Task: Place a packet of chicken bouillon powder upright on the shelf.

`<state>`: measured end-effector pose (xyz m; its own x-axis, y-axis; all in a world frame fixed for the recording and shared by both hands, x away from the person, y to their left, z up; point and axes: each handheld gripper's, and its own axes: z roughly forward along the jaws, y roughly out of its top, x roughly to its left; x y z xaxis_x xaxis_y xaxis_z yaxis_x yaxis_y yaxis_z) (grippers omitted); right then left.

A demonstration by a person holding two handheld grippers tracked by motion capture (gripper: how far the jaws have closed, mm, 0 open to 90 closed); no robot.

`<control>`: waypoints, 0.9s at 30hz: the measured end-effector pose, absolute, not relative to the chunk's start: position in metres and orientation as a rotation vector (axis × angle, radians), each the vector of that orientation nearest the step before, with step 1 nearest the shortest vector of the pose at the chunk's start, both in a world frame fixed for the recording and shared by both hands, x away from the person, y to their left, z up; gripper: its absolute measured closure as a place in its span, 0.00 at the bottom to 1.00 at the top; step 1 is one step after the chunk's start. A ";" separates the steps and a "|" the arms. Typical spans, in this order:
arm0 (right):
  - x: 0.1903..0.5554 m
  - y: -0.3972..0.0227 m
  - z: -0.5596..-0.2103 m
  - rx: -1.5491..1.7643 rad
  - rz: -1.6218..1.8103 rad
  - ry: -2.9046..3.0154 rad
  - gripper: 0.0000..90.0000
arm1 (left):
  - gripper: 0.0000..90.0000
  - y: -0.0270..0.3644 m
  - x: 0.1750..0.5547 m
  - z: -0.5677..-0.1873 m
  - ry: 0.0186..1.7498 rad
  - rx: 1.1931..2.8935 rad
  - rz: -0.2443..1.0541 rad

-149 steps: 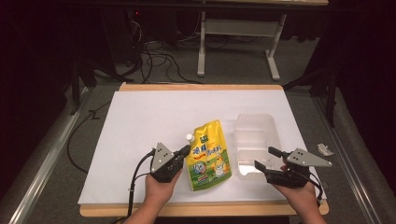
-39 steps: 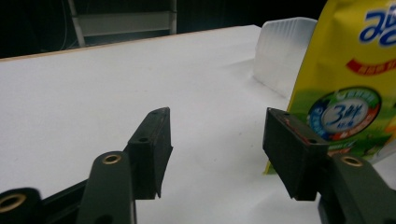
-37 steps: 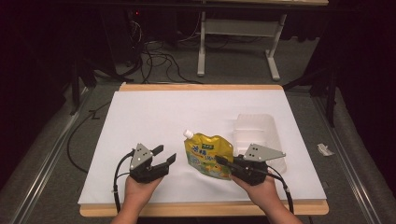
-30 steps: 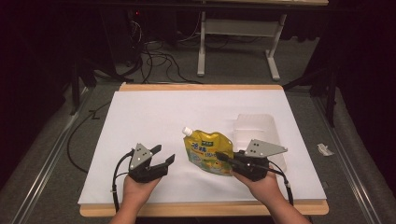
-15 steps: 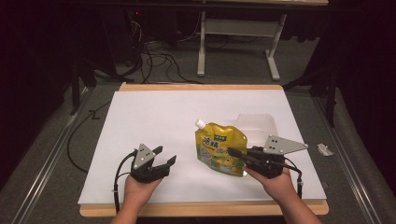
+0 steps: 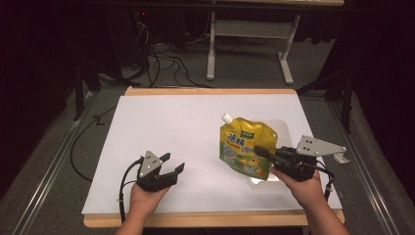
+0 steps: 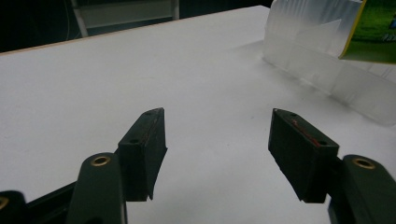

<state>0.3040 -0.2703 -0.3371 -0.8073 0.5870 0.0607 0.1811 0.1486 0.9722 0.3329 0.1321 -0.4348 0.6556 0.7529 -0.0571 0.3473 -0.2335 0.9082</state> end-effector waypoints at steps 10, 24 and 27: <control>0.306 -0.293 -0.334 0.770 1.681 2.056 1.00 | 0.41 0.131 0.332 -0.435 0.872 1.828 0.490; 0.307 -0.326 -0.337 0.814 1.674 2.034 1.00 | 0.41 0.131 0.332 -0.435 0.865 1.841 0.489; 0.307 -0.333 -0.337 0.818 1.708 2.026 1.00 | 0.41 0.131 0.332 -0.435 0.864 1.843 0.491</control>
